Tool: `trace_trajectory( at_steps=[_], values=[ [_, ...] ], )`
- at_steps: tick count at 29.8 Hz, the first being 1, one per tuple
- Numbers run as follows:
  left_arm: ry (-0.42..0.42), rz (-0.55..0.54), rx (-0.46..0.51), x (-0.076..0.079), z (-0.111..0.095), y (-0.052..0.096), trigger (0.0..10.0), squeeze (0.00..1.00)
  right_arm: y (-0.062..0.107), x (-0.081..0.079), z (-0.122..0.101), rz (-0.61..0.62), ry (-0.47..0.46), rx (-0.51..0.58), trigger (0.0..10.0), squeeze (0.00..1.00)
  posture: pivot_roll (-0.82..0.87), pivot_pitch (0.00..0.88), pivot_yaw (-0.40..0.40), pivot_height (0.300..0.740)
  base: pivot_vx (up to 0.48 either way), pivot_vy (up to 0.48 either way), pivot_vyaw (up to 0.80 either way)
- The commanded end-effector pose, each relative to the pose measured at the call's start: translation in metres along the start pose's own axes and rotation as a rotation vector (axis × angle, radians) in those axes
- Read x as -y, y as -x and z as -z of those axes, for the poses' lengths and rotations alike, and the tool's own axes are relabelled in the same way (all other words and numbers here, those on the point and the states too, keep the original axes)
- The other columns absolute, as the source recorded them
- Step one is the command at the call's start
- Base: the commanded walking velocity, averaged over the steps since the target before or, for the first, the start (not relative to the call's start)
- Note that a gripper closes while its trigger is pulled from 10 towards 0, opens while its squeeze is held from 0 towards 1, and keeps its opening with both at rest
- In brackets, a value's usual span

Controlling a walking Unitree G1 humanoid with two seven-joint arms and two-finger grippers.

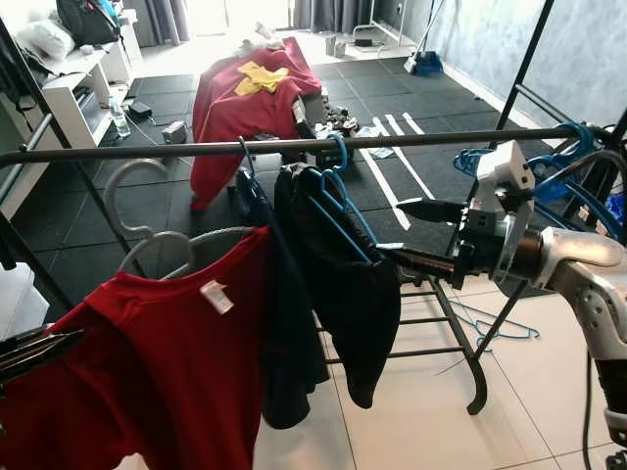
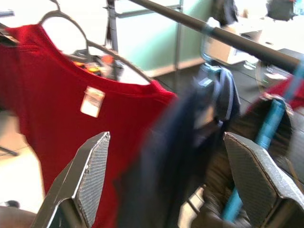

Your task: Hang hanger

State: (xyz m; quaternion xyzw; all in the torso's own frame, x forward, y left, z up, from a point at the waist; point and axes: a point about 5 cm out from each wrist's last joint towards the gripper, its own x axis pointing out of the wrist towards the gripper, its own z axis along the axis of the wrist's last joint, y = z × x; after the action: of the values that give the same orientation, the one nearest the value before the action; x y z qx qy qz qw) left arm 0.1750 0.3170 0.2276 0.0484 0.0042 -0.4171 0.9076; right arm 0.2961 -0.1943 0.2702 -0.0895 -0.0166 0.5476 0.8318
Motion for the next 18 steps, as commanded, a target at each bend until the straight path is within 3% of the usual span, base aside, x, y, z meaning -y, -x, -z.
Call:
trace_trajectory(
  at_steps=[1, 3, 4, 7, 10, 14, 18],
  values=[
    [-0.047, 0.065, 0.025, 0.003, -0.017, -0.003, 10.0, 0.0, -0.002, -0.005, -0.005, -0.048, 0.003, 0.016, 10.0, 0.0, -0.12, 0.059, 0.023, 0.74, 0.0, 0.0, 0.0],
    [-0.062, 0.237, 0.061, 0.017, -0.029, -0.025, 10.0, 0.0, -0.01, -0.015, -0.013, -0.178, 0.012, 0.033, 10.0, 0.0, -0.12, 0.052, 0.019, 0.74, 0.0, 0.0, 0.0],
    [-0.062, 0.237, 0.061, 0.017, -0.029, -0.025, 10.0, 0.0, -0.01, -0.015, -0.013, -0.178, 0.012, 0.033, 10.0, 0.0, -0.12, 0.052, 0.019, 0.74, 0.0, 0.0, 0.0],
    [-0.111, 0.425, 0.009, 0.034, -0.032, -0.056, 10.0, 0.0, -0.02, -0.023, -0.021, -0.318, 0.072, -0.004, 10.0, 0.0, -0.12, 0.044, 0.016, 0.74, 0.0, 0.0, 0.0],
    [-0.126, 0.46, 0.006, 0.037, -0.034, -0.064, 10.0, 0.0, -0.022, -0.024, -0.023, -0.349, 0.09, -0.016, 10.0, 0.0, -0.12, 0.044, 0.017, 0.74, 0.0, 0.0, 0.0],
    [-0.191, 0.52, 0.01, 0.042, -0.039, -0.09, 10.0, 0.0, -0.029, -0.03, -0.035, -0.453, 0.125, -0.02, 10.0, 0.0, -0.13, 0.035, 0.012, 0.74, 0.0, 0.0, 0.0],
    [-0.218, 0.53, 0.028, 0.044, -0.043, -0.106, 10.0, 0.0, -0.033, -0.035, -0.039, -0.512, 0.131, -0.027, 10.0, 0.0, -0.13, 0.034, 0.011, 0.74, 0.0, 0.0, 0.0]
  ],
)
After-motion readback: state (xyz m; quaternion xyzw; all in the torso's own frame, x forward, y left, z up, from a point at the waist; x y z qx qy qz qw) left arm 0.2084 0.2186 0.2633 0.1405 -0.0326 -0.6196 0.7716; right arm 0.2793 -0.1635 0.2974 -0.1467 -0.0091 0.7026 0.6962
